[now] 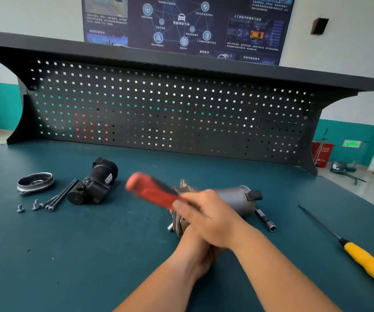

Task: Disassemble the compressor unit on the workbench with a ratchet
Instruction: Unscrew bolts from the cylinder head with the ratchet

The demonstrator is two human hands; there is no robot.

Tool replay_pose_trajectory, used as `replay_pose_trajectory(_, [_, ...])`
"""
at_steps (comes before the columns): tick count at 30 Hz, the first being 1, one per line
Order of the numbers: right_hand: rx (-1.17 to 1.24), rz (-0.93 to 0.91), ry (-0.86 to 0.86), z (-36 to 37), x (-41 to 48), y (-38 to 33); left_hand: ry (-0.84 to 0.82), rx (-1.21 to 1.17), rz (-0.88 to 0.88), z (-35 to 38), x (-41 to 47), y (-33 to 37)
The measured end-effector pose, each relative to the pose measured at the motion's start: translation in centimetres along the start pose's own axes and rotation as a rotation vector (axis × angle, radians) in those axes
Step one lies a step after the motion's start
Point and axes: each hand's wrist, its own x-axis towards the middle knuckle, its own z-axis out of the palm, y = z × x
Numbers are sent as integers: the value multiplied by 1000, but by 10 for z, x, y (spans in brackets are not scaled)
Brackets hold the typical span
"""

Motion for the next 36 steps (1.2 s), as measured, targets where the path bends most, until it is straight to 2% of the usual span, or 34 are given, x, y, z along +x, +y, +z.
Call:
replay_pose_trajectory(1, [216, 42, 91, -3, -1, 0, -161, 199, -131, -5, -8, -18])
replay_pose_trajectory(2, [444, 90, 192, -7, -2, 1, -205, 315, -312, -16, -1, -27])
replay_pose_trajectory(3, [640, 146, 296, -12, -2, 2, -211, 402, -358, -24, 1, -29])
replay_pose_trajectory(6, [1005, 272, 632, -25, -4, 13, -147, 366, -358, -24, 5, -29])
replay_pose_trajectory(9, [1326, 444, 1063, -26, -16, 30, -150, 352, -326, -20, 3, -30])
replay_pose_trajectory(10, [1426, 511, 1166, -24, -20, 35, -154, 356, -330, -21, 3, -31])
replay_pose_trajectory(12, [1526, 561, 1236, -22, -24, 40, -169, 379, -345, -22, 2, -30])
replay_pose_trajectory(14, [1366, 542, 1170, -24, -19, 39, -169, 387, -375, -22, 2, -32])
replay_pose_trajectory(16, [1127, 453, 1020, -27, -10, 28, -173, 365, -407, -22, 3, -31])
replay_pose_trajectory(18, [929, 331, 756, -28, -1, 16, -184, 341, -425, -23, 5, -32])
replay_pose_trajectory(21, [657, 219, 241, -22, 9, 0, -208, 312, -433, -24, 7, -33])
replay_pose_trajectory(23, [237, 135, 11, -11, 12, -1, -255, 272, -408, -23, 6, -32])
replay_pose_trajectory(24, [49, 96, -54, -6, 13, -2, -253, 243, -409, -23, 6, -32])
replay_pose_trajectory(25, [-24, 73, -79, -3, 13, 0, -237, 226, -414, -23, 6, -31])
replay_pose_trajectory(26, [31, 89, -56, -2, 12, -1, -227, 245, -416, -24, 7, -31])
replay_pose_trajectory(28, [389, 180, 102, -10, 10, -2, -223, 331, -424, -24, 6, -31])
replay_pose_trajectory(30, [762, 281, 360, -23, 7, 3, -211, 357, -423, -22, 5, -29])
replay_pose_trajectory(34, [1309, 573, 1000, -33, -11, 34, -145, 401, -377, -21, 3, -30])
replay_pose_trajectory(36, [1482, 649, 1168, -27, -18, 43, -147, 451, -348, -22, 3, -31])
